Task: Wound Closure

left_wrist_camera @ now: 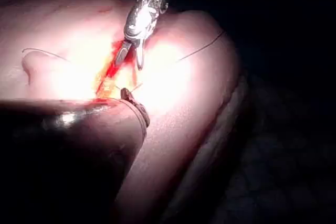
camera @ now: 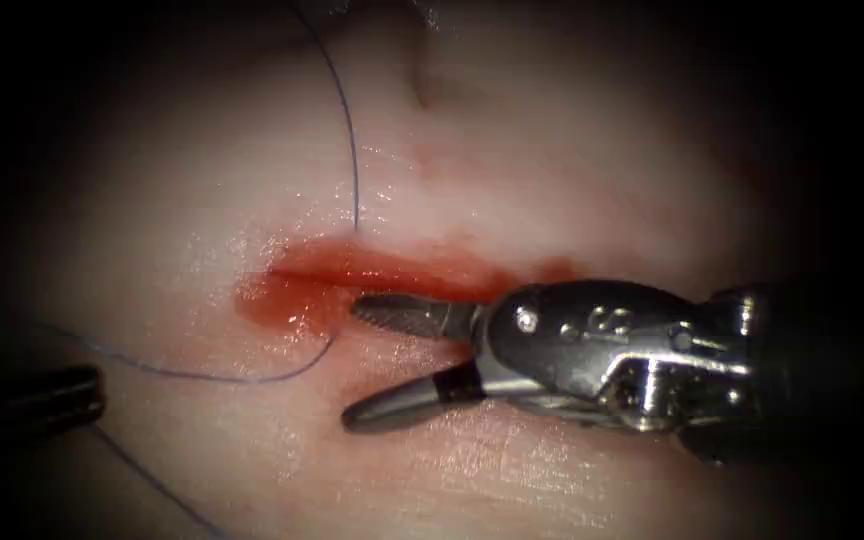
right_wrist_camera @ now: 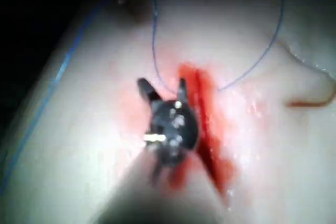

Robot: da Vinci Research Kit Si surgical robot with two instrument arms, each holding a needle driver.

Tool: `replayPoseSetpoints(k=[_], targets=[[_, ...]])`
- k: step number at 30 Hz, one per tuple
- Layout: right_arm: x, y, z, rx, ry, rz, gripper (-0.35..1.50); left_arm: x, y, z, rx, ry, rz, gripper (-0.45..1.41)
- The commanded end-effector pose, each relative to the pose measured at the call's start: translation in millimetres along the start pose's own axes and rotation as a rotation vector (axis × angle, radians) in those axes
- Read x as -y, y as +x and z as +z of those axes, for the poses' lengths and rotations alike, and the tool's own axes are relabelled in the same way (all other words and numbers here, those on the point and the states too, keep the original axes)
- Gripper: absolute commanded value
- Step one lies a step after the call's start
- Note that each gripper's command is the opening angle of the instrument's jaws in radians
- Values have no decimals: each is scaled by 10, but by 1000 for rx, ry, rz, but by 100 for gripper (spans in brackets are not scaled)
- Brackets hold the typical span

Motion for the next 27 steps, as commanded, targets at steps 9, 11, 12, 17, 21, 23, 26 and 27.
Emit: replayPoseSetpoints(k=[9,11,12,17,21,23,26,27], targets=[[-26,10,20,-7,-52,0,108,0,35,41,-56,-27,-30,-45],[-36,15,36,-7,-23,-15,47,2,53,58,-90,-40,-44,-45],[-38,16,41,-8,-13,-20,12,2,58,62,-99,-43,-39,-45],[-55,25,79,-22,1,-41,-35,2,77,77,-142,-54,-36,-45],[-66,28,126,-57,41,-58,-35,0,85,81,-161,-66,-28,-45],[-66,25,155,-65,71,-76,-35,1,89,81,-174,-71,-25,-45],[-62,21,170,-62,93,-91,-35,2,93,81,-185,-76,-23,-45],[-57,18,179,-62,112,-103,-35,3,95,80,-192,-79,-21,-45]])
